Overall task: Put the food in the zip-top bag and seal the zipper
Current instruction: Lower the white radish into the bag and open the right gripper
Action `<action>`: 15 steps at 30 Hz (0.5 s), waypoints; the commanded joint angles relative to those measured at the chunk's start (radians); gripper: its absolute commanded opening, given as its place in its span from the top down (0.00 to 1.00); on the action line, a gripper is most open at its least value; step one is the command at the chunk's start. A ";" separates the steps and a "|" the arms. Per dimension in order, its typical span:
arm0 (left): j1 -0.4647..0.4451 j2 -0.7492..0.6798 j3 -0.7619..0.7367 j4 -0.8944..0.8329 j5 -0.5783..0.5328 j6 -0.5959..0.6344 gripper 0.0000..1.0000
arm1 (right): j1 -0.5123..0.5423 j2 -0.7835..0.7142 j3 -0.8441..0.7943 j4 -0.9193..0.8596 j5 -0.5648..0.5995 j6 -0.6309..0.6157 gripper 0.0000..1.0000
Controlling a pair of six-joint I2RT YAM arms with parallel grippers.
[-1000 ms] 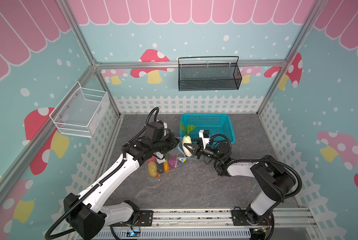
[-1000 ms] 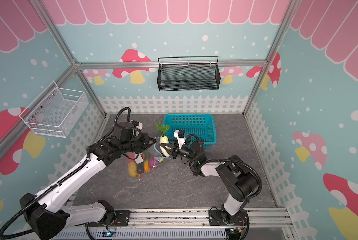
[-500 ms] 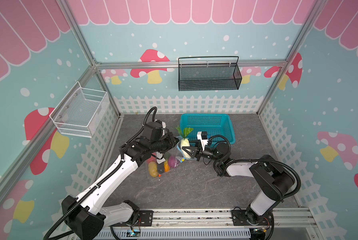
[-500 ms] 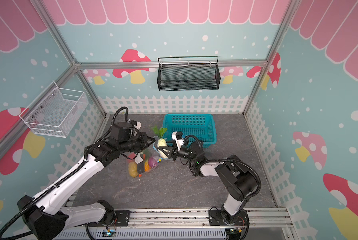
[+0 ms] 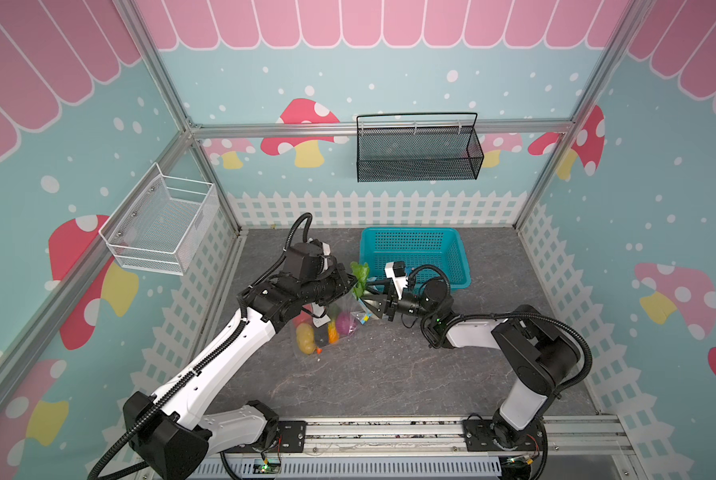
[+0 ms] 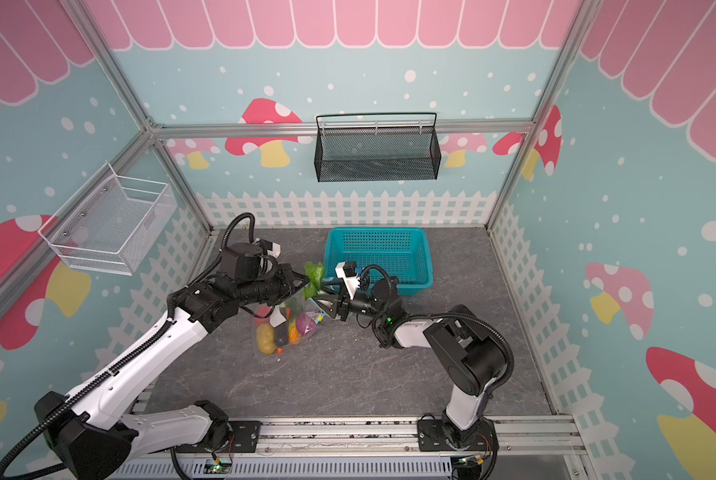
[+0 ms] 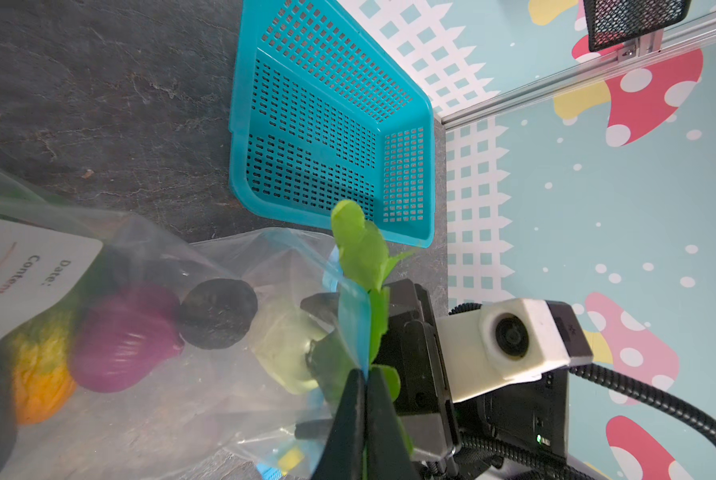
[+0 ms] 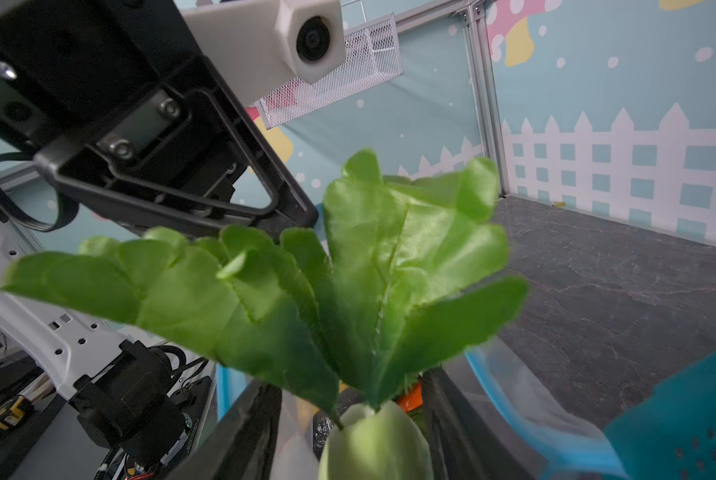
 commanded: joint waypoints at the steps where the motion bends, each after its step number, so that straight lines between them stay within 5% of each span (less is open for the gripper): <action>1: 0.010 -0.025 0.010 0.022 0.007 -0.008 1.00 | 0.006 -0.006 0.040 -0.067 -0.028 -0.041 0.42; 15: 0.018 -0.026 0.018 0.028 0.031 -0.012 1.00 | 0.005 0.025 0.144 -0.291 -0.127 -0.090 0.60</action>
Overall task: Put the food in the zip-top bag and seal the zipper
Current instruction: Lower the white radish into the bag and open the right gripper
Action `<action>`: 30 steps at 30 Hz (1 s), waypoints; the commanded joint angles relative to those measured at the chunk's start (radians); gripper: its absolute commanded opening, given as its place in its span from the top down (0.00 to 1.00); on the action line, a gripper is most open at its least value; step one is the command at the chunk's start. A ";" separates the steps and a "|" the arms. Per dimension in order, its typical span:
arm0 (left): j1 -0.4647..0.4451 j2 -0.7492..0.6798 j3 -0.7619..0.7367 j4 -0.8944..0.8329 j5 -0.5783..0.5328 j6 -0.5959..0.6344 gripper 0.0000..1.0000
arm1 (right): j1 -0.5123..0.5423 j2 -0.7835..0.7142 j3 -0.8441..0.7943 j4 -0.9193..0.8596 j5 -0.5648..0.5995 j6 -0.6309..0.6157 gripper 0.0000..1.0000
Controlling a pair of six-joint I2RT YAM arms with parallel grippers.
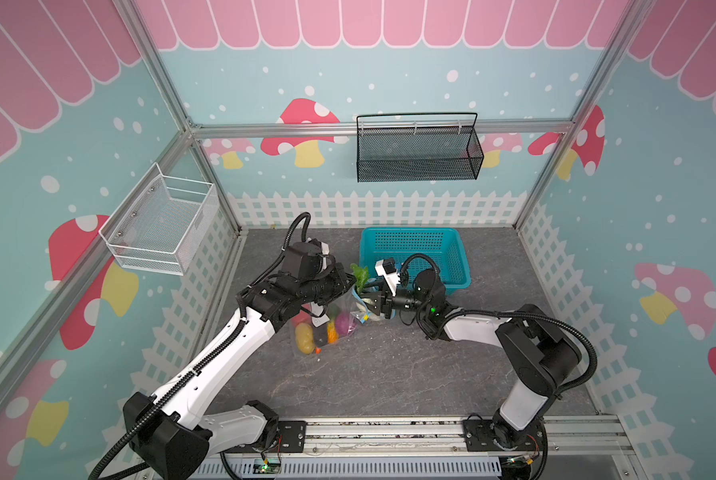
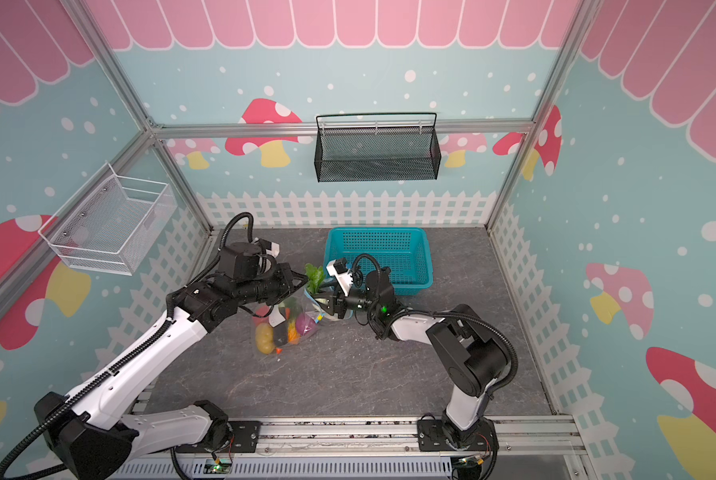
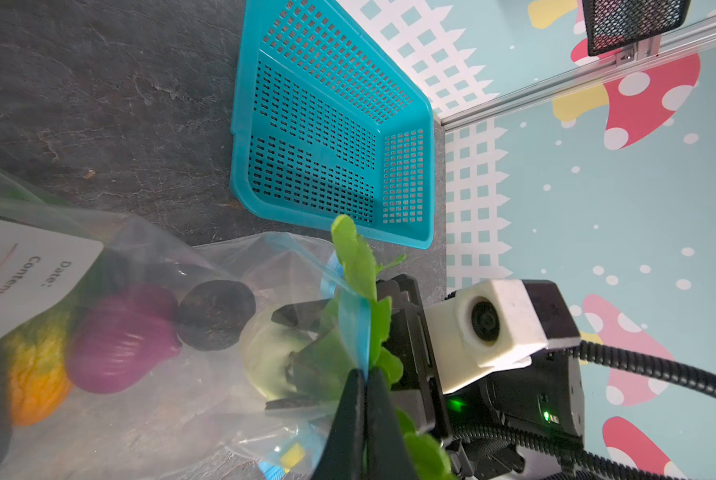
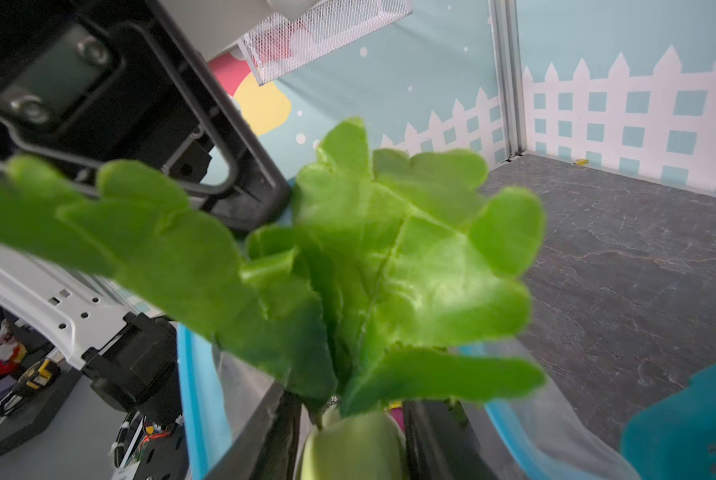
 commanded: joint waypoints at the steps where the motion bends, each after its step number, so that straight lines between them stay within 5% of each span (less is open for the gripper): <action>1: 0.007 -0.029 0.017 0.027 0.016 -0.012 1.00 | 0.005 0.036 0.057 -0.047 -0.057 -0.024 0.61; 22: 0.007 -0.054 0.012 0.028 0.010 -0.011 1.00 | 0.009 0.122 0.158 -0.173 -0.062 -0.083 0.57; 30: 0.007 -0.048 0.012 0.028 0.016 -0.018 1.00 | 0.029 0.116 0.212 -0.384 -0.022 -0.226 0.59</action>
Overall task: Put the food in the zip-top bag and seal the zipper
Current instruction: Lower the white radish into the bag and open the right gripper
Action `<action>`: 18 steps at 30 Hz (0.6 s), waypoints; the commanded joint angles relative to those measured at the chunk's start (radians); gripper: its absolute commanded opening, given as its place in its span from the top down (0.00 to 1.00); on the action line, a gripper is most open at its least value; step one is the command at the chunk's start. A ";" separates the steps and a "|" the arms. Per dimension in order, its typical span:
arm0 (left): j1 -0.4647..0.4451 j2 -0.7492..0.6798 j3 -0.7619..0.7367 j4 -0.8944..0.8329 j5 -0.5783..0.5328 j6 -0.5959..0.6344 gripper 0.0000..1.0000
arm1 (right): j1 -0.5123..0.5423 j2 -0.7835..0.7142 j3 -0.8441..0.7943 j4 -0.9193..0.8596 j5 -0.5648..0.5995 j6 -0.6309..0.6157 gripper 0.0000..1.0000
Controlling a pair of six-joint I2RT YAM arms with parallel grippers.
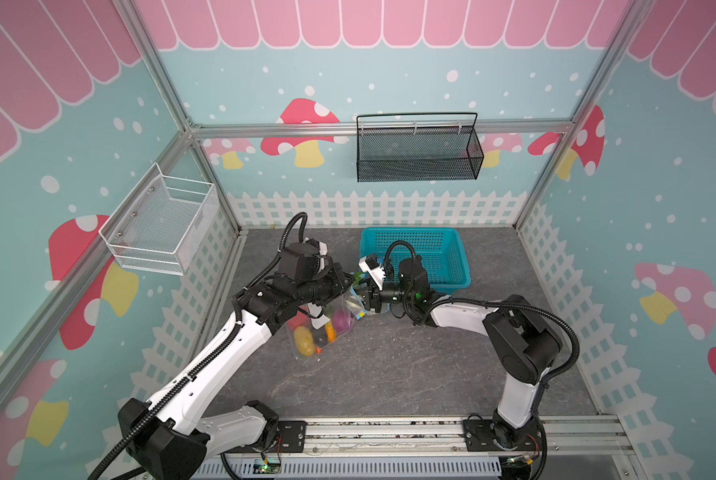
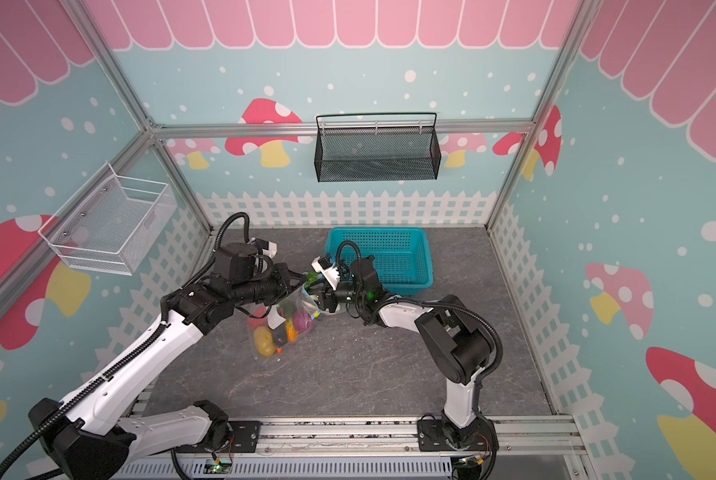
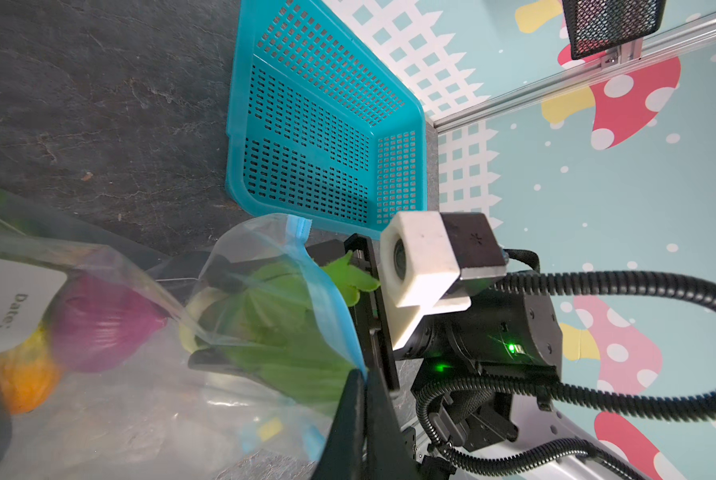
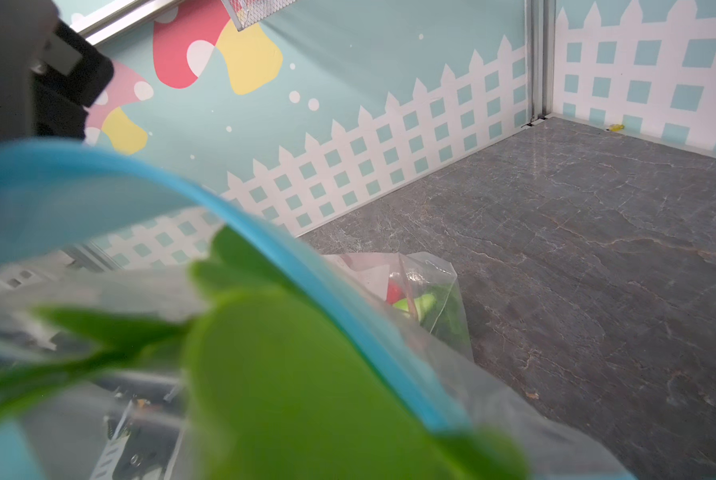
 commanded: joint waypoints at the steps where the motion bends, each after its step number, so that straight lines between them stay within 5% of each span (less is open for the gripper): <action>1: 0.007 -0.019 0.014 0.033 0.018 -0.017 1.00 | 0.009 0.005 0.016 -0.139 0.008 -0.103 0.58; 18: 0.007 -0.009 0.019 0.037 0.026 -0.020 1.00 | 0.011 -0.012 0.115 -0.437 0.073 -0.238 0.36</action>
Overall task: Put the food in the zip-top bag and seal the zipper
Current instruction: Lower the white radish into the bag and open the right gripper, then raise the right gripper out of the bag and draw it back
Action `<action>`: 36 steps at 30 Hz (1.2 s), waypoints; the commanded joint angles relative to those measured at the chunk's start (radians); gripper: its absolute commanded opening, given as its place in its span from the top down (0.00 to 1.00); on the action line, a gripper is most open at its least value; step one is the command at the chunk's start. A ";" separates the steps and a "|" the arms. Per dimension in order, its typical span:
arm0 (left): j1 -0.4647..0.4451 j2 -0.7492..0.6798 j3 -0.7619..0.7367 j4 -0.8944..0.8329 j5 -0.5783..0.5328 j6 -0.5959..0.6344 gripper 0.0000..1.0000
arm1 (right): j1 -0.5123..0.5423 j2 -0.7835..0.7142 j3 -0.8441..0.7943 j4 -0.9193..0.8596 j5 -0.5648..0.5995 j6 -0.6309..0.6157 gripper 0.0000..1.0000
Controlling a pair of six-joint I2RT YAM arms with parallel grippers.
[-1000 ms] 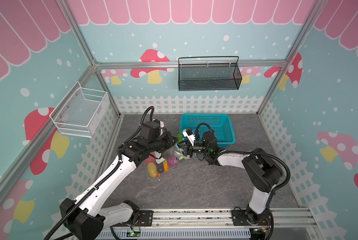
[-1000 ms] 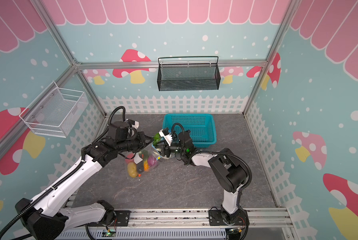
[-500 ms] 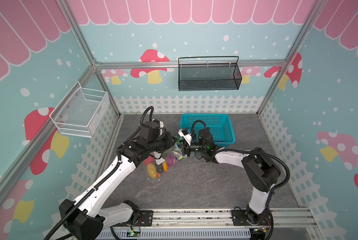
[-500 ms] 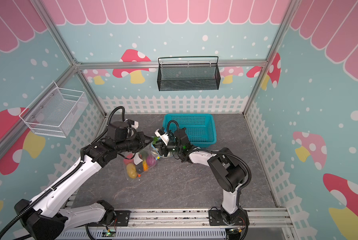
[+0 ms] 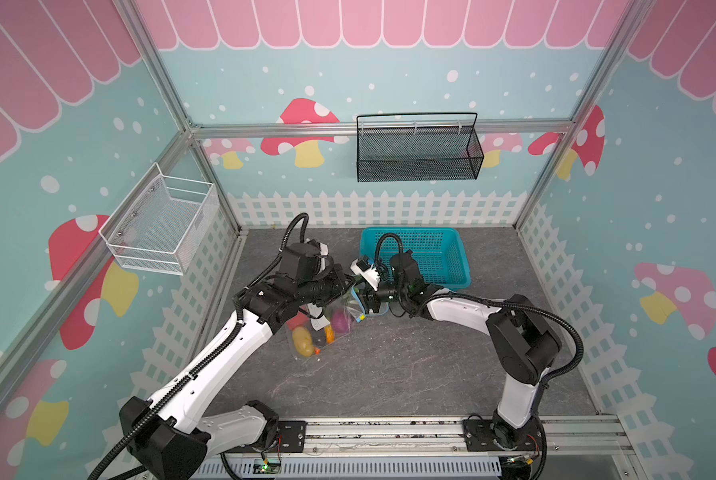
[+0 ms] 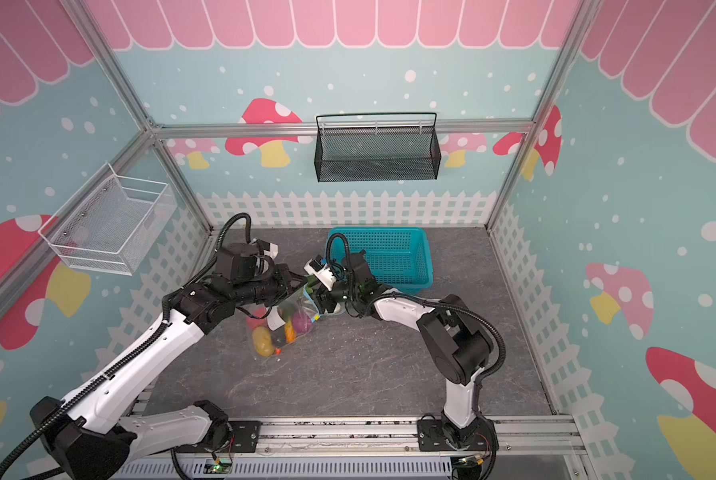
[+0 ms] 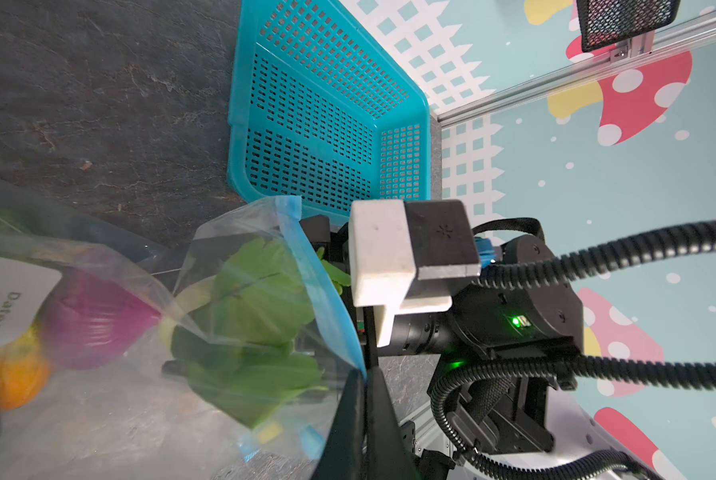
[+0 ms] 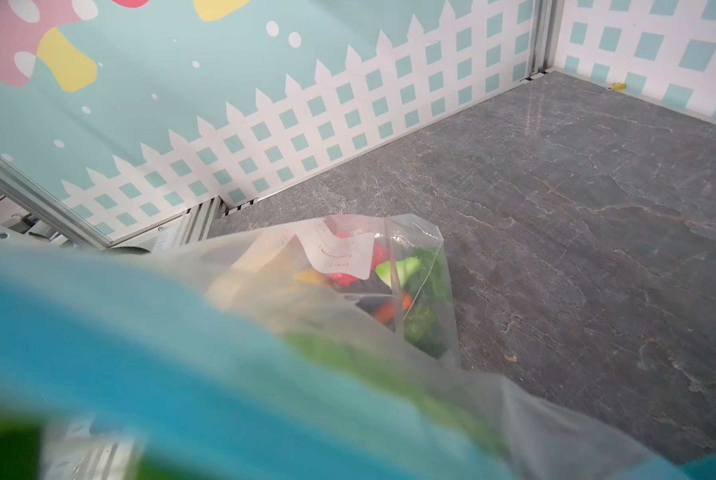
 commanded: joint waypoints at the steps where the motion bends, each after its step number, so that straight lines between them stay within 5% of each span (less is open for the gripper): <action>1: 0.007 -0.016 0.019 0.049 0.015 -0.012 1.00 | 0.003 -0.030 0.005 -0.122 0.031 -0.053 0.34; 13: 0.014 -0.024 0.005 0.047 0.010 -0.005 1.00 | -0.003 -0.300 -0.115 -0.239 0.192 -0.126 0.02; 19: 0.017 -0.030 0.003 0.047 0.012 -0.006 1.00 | -0.006 -0.453 -0.207 -0.246 0.240 -0.215 0.02; 26: 0.016 -0.038 -0.010 0.047 0.006 -0.007 1.00 | -0.022 -0.593 -0.299 -0.217 0.610 -0.127 0.02; 28: 0.017 -0.037 -0.014 0.047 0.008 -0.009 1.00 | -0.027 -0.593 -0.269 -0.265 0.586 -0.126 0.01; 31: 0.016 -0.034 -0.015 0.049 0.007 -0.009 1.00 | -0.028 -0.566 -0.226 -0.322 0.474 -0.046 0.12; 36: 0.016 -0.022 -0.007 0.053 0.015 -0.009 1.00 | -0.027 -0.460 -0.136 -0.369 0.246 0.073 0.47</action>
